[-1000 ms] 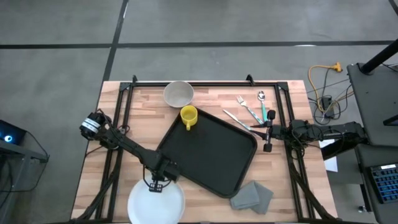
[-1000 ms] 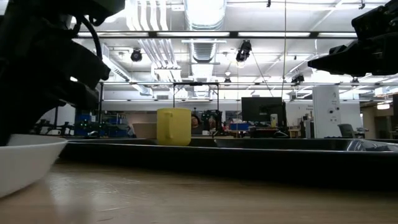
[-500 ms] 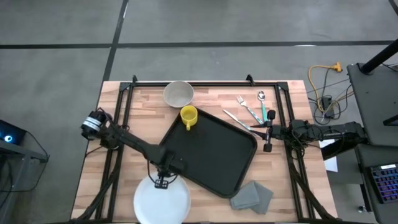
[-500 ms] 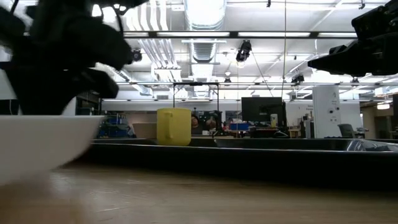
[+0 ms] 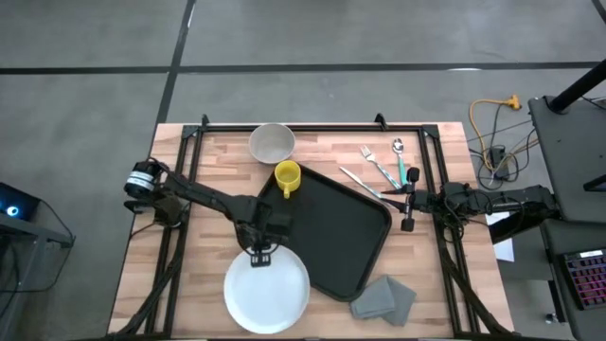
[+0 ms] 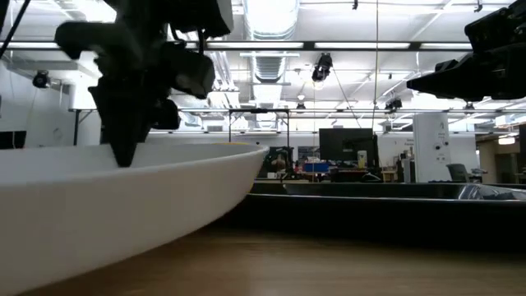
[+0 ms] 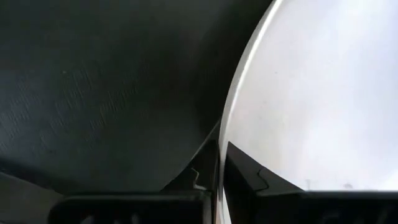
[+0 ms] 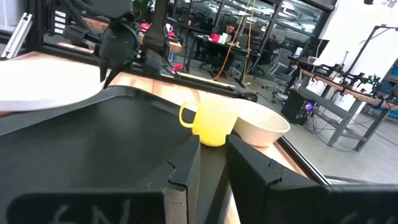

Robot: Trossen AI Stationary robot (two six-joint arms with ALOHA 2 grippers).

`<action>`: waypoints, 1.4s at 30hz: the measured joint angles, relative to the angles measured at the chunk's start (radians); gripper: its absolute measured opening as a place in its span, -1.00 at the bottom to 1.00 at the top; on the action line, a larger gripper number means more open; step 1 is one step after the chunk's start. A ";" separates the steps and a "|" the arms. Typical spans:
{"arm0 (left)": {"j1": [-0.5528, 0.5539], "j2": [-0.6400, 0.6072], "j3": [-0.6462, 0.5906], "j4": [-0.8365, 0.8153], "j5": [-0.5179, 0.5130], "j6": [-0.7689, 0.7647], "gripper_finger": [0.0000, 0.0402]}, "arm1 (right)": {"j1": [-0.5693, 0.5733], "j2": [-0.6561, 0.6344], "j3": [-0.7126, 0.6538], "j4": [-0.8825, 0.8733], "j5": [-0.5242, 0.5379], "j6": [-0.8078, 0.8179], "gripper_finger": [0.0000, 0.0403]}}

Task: Set up tray
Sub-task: Put the white plate on the black serving tray to the bottom right of the yellow mug

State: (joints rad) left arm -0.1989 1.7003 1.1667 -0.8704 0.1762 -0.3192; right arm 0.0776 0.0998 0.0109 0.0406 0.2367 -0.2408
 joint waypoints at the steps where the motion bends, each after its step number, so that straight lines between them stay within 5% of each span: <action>1: 0.002 -0.009 0.000 0.000 0.001 -0.007 -1.00 | 0.000 0.000 0.000 0.000 0.000 0.002 -0.66; 15: 0.045 -0.182 -0.008 0.042 -0.108 -0.195 -1.00 | 0.001 0.000 0.000 0.000 0.000 0.002 -0.66; 42: 0.388 -0.216 -0.182 0.156 -0.156 -0.112 -1.00 | 0.000 0.000 0.000 0.000 0.000 0.001 -0.66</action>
State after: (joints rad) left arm 0.1889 1.4845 0.9846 -0.7145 0.0201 -0.4307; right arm 0.0780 0.0998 0.0109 0.0406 0.2367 -0.2400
